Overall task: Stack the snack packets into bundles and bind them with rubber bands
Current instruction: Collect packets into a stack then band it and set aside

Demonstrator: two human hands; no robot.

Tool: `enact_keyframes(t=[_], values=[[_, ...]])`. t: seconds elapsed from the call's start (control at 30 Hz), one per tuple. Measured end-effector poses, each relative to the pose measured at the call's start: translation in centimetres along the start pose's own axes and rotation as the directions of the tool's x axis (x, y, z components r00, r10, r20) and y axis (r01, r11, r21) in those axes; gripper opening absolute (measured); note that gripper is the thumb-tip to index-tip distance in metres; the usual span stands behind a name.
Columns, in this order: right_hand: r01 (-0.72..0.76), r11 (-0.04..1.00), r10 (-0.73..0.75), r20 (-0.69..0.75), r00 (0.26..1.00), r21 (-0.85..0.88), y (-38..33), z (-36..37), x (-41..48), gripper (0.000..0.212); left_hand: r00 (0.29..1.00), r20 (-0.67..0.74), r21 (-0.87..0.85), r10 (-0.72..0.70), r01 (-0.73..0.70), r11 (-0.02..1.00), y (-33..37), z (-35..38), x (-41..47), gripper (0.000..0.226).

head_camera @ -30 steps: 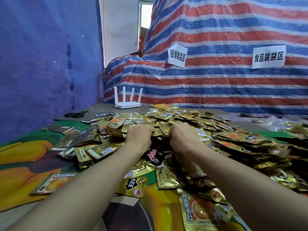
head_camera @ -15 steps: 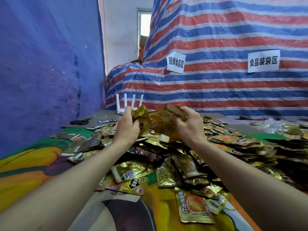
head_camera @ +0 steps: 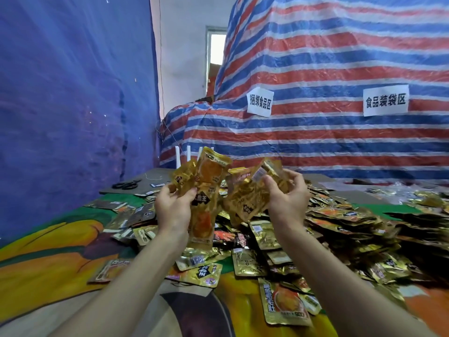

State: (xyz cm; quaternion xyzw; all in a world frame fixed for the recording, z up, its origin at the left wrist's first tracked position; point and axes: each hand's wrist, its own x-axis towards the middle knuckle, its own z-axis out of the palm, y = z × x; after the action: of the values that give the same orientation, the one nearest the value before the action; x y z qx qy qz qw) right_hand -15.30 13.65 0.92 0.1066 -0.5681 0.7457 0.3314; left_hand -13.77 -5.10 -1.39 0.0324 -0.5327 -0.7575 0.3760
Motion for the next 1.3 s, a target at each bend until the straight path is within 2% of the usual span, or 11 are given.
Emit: enact_keyframes(t=[0.13, 0.27, 0.43, 0.5, 0.7, 0.83, 0.9, 1.0, 1.1, 1.2, 1.3], values=[[-0.048, 0.999, 0.047, 0.02, 0.999, 0.016, 1.3, -0.1, -2.2, 0.024, 0.998, 0.064, -0.026, -0.027, 0.029, 0.999, -1.1, -0.8, -1.4, 0.022], [-0.134, 0.99, 0.138, 0.074, 0.988, -0.046, 2.1, -0.1, -2.9, 0.03, 0.992, 0.127, 0.145, 0.024, -0.042, 0.988, -1.2, -1.4, -1.2, 0.027], [-0.135, 0.987, 0.153, 0.227, 0.962, -0.093, 2.7, 0.6, -3.6, 0.006, 0.971, 0.237, 0.314, 0.015, -0.091, 0.945, -2.0, -1.6, -1.7, 0.036], [-0.107, 0.991, 0.123, 0.253, 0.96, -0.077, 2.9, 1.0, -4.0, 0.006, 0.952, 0.305, 0.399, -0.022, -0.107, 0.911, -2.5, -2.0, -1.9, 0.051], [-0.114, 0.992, 0.123, 0.225, 0.966, -0.051, 3.2, 1.0, -4.2, 0.009, 0.858, 0.505, 0.547, -0.095, -0.233, 0.804, -3.0, -3.3, -3.0, 0.064], [-0.16, 0.987, 0.16, 0.258, 0.953, -0.022, 3.0, 1.2, -4.6, 0.015, 0.876, 0.482, 0.518, 0.003, -0.288, 0.805, -2.8, -3.1, -2.5, 0.044], [-0.206, 0.978, 0.205, 0.314, 0.927, -0.03, 3.1, 1.5, -5.0, 0.023, 0.889, 0.458, 0.45, 0.004, -0.236, 0.861, -2.6, -2.8, -2.5, 0.035], [-0.202, 0.978, 0.204, 0.362, 0.91, -0.044, 3.2, 1.9, -5.6, 0.027, 0.872, 0.469, 0.324, -0.139, -0.023, 0.946, -2.5, -2.2, -2.9, 0.024], [-0.162, 0.984, 0.178, 0.366, 0.914, -0.074, 3.2, 2.0, -5.7, 0.019, 0.832, 0.478, 0.31, -0.281, 0.14, 0.94, -2.5, -2.1, -2.9, 0.024], [-0.175, 0.974, 0.218, 0.377, 0.9, -0.146, 3.8, 1.7, -5.6, 0.026, 0.829, 0.49, 0.343, -0.27, 0.101, 0.934, -2.4, -2.3, -2.7, 0.004], [-0.262, 0.95, 0.309, 0.38, 0.872, -0.173, 4.4, 1.3, -5.7, 0.033, 0.813, 0.509, 0.468, -0.283, 0.014, 0.883, -2.4, -2.7, -2.2, 0.021]])
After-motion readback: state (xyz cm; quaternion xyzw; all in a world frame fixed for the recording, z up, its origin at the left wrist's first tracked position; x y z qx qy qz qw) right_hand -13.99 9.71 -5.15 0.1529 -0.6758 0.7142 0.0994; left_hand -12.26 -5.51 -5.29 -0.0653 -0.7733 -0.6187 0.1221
